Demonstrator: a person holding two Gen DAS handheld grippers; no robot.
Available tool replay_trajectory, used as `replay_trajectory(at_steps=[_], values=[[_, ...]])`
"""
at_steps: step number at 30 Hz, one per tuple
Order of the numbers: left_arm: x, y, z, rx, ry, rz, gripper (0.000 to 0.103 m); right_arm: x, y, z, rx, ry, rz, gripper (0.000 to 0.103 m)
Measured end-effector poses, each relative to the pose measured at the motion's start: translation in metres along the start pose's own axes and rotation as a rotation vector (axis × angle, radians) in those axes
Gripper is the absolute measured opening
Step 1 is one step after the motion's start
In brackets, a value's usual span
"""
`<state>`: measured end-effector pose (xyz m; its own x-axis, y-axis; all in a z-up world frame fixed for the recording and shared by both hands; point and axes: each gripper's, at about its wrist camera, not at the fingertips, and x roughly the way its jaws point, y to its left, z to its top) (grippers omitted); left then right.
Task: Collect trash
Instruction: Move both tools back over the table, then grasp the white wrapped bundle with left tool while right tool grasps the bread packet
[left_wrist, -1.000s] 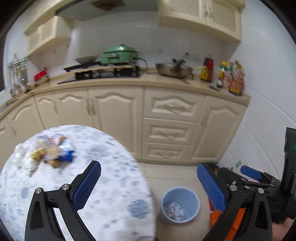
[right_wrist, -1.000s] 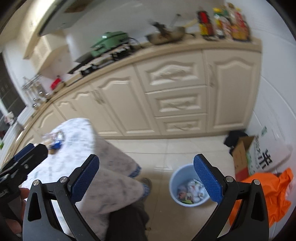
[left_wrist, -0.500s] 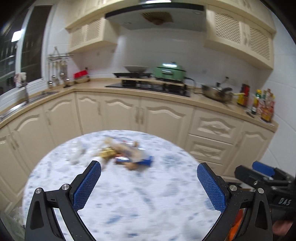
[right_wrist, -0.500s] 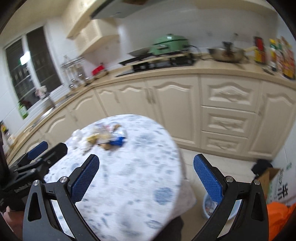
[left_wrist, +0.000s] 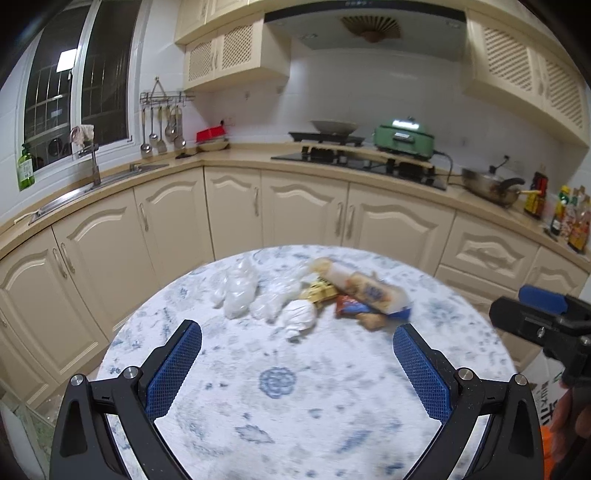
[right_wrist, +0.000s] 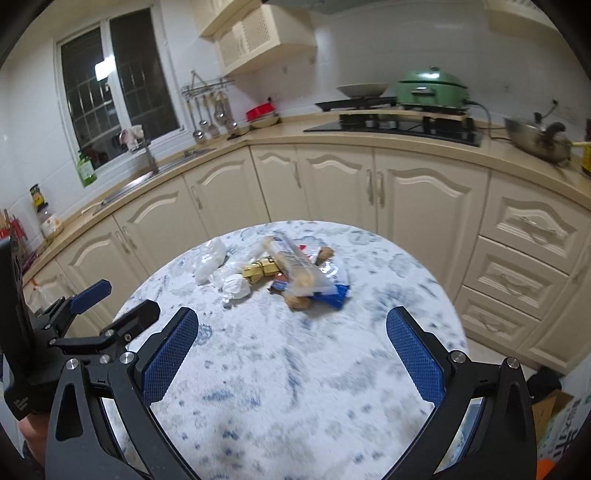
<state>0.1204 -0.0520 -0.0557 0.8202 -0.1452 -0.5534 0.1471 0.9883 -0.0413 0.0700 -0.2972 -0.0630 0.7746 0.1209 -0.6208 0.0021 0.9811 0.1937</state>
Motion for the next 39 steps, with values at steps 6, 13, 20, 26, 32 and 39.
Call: replay_trajectory(at_steps=[6,13,20,26,32,39], values=[[0.069,0.01,0.023,0.007,0.091,0.002,0.102,0.046,-0.003,0.016,-0.009,0.052,0.021,0.103],[0.149,0.009,0.04,0.033,0.212,0.023,0.102,0.116,-0.017,0.034,-0.007,0.157,0.056,0.103],[0.224,0.011,0.047,0.027,0.326,0.02,0.1,0.183,-0.016,0.046,-0.052,0.268,0.092,0.086],[0.261,0.013,0.052,0.017,0.338,-0.006,0.068,0.221,-0.006,0.04,-0.112,0.34,0.083,0.042],[0.267,0.029,0.056,-0.036,0.325,-0.063,0.032,0.204,-0.008,0.028,-0.076,0.318,0.103,0.034],[0.243,0.041,0.041,-0.059,0.306,-0.074,0.031,0.149,-0.012,0.009,-0.014,0.258,0.105,0.034]])
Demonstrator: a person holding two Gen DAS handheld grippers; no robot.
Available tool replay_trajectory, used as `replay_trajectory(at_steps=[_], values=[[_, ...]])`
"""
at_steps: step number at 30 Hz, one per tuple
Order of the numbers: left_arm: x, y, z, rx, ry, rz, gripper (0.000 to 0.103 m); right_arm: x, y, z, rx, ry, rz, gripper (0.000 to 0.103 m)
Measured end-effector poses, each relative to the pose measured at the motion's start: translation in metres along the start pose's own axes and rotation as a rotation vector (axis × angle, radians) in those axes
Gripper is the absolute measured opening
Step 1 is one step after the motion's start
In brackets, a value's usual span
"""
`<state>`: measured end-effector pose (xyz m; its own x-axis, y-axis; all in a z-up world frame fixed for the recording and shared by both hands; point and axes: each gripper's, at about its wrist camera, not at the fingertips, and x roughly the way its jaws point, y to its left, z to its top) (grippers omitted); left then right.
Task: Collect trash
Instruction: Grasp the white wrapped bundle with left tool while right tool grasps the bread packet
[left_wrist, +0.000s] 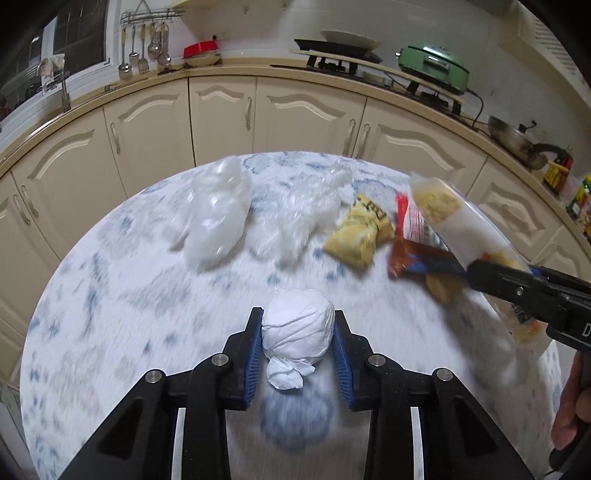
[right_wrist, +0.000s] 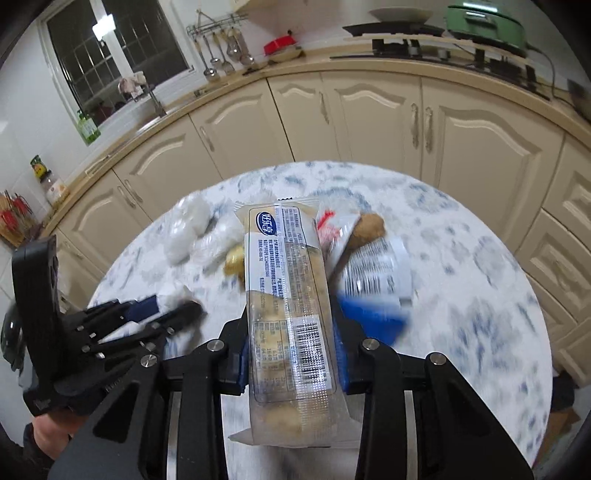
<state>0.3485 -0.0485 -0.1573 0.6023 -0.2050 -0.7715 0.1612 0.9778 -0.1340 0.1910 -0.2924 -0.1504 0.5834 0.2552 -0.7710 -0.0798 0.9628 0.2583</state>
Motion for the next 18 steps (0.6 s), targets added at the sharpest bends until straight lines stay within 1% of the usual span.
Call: replay_trajectory(at_steps=[9,17,18], values=[[-0.043,-0.002,-0.034,-0.003,-0.083,-0.029,0.031,-0.035,0.013,-0.062,0.04,-0.031,0.0,0.034],[-0.087,-0.028,-0.07,0.028,-0.151,-0.067,0.031,-0.07,0.012,-0.093,0.074,-0.091,0.0,0.034],[-0.099,-0.03,-0.085,0.033,-0.159,-0.07,0.031,-0.076,0.011,-0.095,0.078,-0.099,0.001,0.034]])
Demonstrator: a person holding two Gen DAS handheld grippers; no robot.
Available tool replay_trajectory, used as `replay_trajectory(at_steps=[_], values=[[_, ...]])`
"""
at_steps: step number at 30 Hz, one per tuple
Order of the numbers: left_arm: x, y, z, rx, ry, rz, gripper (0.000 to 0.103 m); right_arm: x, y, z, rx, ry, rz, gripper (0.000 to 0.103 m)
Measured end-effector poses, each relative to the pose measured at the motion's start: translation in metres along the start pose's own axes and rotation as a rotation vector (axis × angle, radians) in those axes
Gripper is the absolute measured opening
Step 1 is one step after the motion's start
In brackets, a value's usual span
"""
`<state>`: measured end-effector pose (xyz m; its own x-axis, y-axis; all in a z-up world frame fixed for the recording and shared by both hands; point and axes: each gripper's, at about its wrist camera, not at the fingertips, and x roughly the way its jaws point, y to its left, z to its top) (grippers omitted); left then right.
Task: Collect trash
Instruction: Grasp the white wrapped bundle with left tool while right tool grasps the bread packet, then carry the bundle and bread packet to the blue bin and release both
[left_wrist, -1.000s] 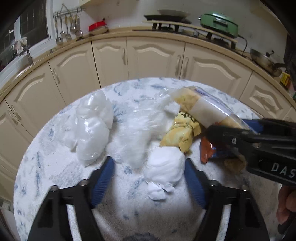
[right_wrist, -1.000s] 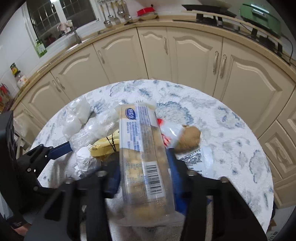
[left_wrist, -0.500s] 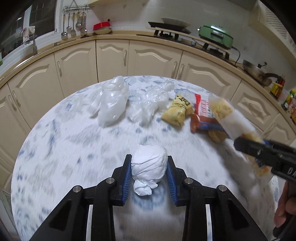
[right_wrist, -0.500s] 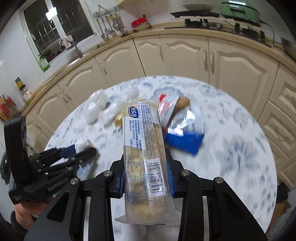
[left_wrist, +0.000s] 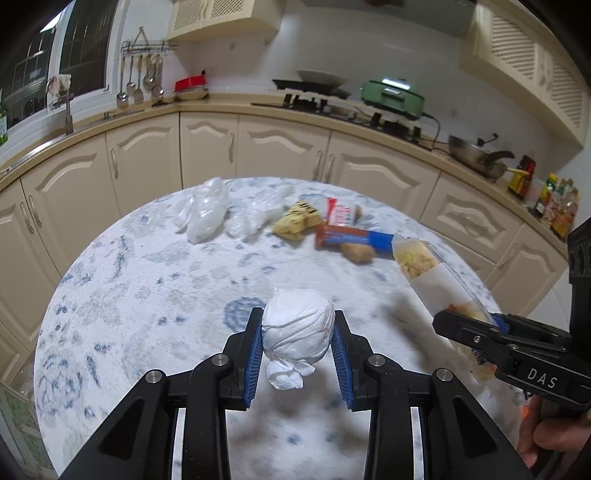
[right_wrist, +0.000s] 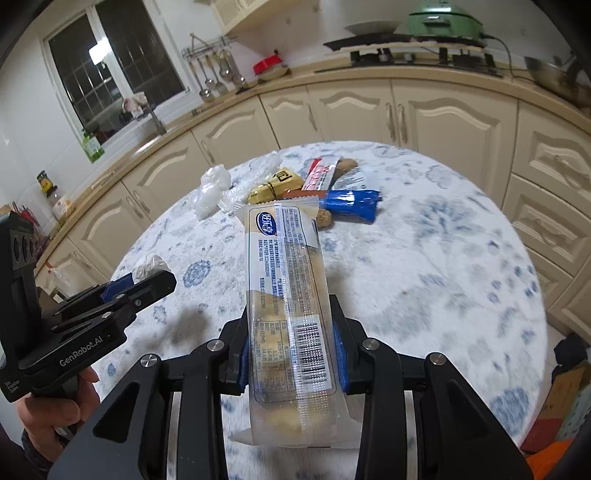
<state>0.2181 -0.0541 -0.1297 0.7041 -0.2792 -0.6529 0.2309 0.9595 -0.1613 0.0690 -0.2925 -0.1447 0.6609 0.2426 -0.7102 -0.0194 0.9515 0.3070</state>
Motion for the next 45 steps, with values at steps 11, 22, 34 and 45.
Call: replay_trajectory(at_steps=[11,22,34,45], values=[[-0.05,-0.057,-0.011,0.068,-0.077,-0.045,0.031,-0.066,-0.029,-0.009,0.039,-0.11,-0.023,0.034],[-0.07,-0.129,-0.008,0.145,-0.15,-0.148,0.031,-0.148,-0.077,-0.018,0.107,-0.247,-0.094,0.034],[-0.046,-0.221,-0.006,0.248,-0.135,-0.293,0.031,-0.225,-0.158,-0.047,0.245,-0.352,-0.251,0.034],[0.03,-0.309,0.003,0.325,-0.03,-0.381,0.031,-0.246,-0.242,-0.08,0.396,-0.351,-0.363,0.034]])
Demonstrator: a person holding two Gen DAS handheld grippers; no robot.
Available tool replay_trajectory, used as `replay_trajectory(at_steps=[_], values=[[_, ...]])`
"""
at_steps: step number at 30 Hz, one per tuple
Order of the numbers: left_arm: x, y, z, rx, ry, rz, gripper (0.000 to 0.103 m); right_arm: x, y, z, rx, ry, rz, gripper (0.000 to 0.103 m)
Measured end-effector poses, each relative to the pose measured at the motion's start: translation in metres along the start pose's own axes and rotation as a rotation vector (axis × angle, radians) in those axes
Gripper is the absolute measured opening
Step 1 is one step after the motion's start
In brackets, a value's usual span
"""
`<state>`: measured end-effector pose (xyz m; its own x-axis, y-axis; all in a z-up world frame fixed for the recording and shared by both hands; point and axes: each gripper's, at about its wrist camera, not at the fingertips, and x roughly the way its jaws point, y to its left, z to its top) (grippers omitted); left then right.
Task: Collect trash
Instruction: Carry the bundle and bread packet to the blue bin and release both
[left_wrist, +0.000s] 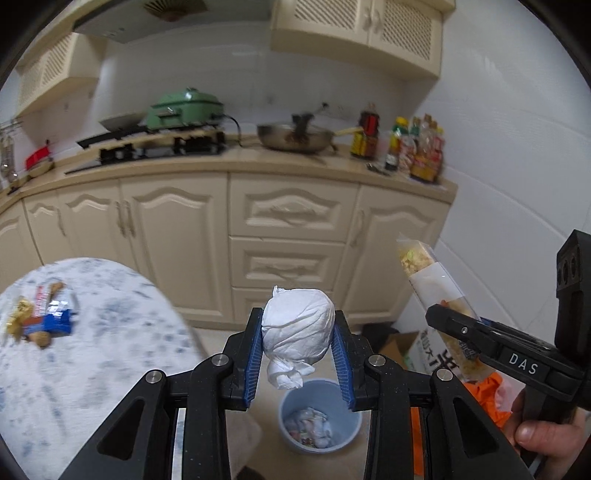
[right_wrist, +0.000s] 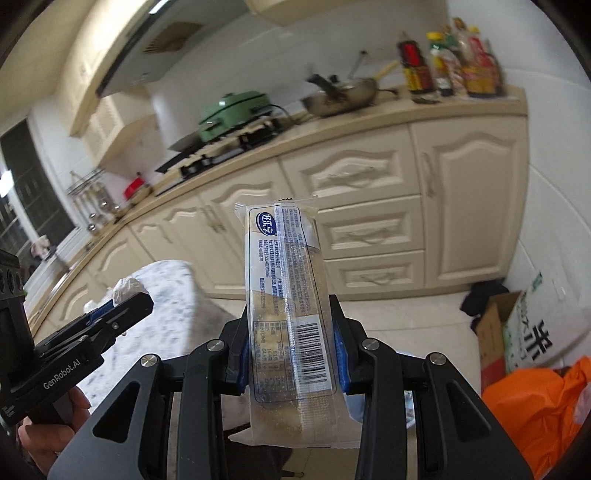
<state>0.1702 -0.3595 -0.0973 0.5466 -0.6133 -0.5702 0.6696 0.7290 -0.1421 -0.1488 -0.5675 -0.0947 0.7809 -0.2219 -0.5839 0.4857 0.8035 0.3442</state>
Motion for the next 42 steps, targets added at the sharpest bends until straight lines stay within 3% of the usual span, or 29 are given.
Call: replay_trajectory(at_steps=[16,29,30,33,35,36,38,42], values=[[0.184,-0.032,0.023,-0.008,0.204,-0.065,0.031,0.064,-0.099,-0.015,0.126,0.109,-0.09,0.034],[0.297,-0.037,0.01,-0.016,0.35,-0.063,0.034,0.131,-0.145,-0.039,0.199,0.219,-0.09,0.037],[0.304,-0.038,0.008,-0.008,0.359,-0.056,0.037,0.138,-0.152,-0.042,0.218,0.225,-0.088,0.037],[0.325,-0.041,0.002,0.006,0.401,-0.028,0.07,0.154,-0.165,-0.051,0.249,0.267,-0.101,0.041],[0.335,-0.042,-0.001,0.011,0.402,0.004,0.081,0.16,-0.172,-0.058,0.271,0.285,-0.113,0.043],[0.337,-0.043,-0.002,0.013,0.406,0.011,0.087,0.161,-0.174,-0.06,0.277,0.287,-0.116,0.048],[0.343,-0.045,-0.005,0.016,0.423,0.024,0.091,0.16,-0.177,-0.063,0.289,0.288,-0.128,0.06],[0.342,-0.052,-0.005,0.025,0.419,0.067,0.097,0.149,-0.184,-0.065,0.328,0.263,-0.168,0.1]])
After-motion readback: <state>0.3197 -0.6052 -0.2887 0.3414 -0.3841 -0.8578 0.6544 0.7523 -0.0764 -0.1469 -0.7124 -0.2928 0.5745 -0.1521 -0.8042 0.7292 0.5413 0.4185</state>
